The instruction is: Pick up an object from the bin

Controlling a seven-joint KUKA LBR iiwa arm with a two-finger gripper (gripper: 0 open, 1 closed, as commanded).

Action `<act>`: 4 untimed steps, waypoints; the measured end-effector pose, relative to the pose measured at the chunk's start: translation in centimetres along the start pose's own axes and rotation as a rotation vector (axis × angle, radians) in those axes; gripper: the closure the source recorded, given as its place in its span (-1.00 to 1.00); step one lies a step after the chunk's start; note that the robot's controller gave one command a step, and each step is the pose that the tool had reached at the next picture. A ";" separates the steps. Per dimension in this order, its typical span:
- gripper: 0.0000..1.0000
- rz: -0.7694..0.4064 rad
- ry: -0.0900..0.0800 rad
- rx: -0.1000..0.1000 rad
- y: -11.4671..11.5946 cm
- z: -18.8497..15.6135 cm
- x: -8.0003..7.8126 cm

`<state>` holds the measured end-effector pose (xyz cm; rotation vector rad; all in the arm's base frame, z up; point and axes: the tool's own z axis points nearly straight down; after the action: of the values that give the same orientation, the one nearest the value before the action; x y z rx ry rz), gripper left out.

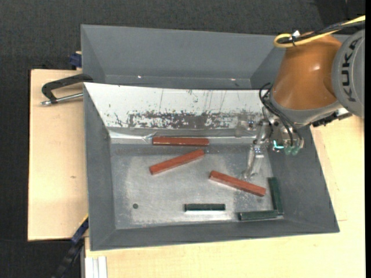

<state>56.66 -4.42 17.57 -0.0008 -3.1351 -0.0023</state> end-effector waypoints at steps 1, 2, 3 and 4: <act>-1.00 -0.001 -0.008 0.001 0.0 -0.4 -0.2; -1.00 -0.002 -0.011 0.001 0.0 -0.2 -0.2; -1.00 -0.011 0.000 0.000 0.8 3.6 0.8; 1.00 -0.165 -0.007 0.001 0.6 10.5 3.1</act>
Offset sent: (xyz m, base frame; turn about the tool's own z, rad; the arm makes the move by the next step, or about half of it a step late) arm -0.0280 -0.0052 -0.1057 -0.0650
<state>53.53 -3.78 7.06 0.2583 -3.1317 -0.0017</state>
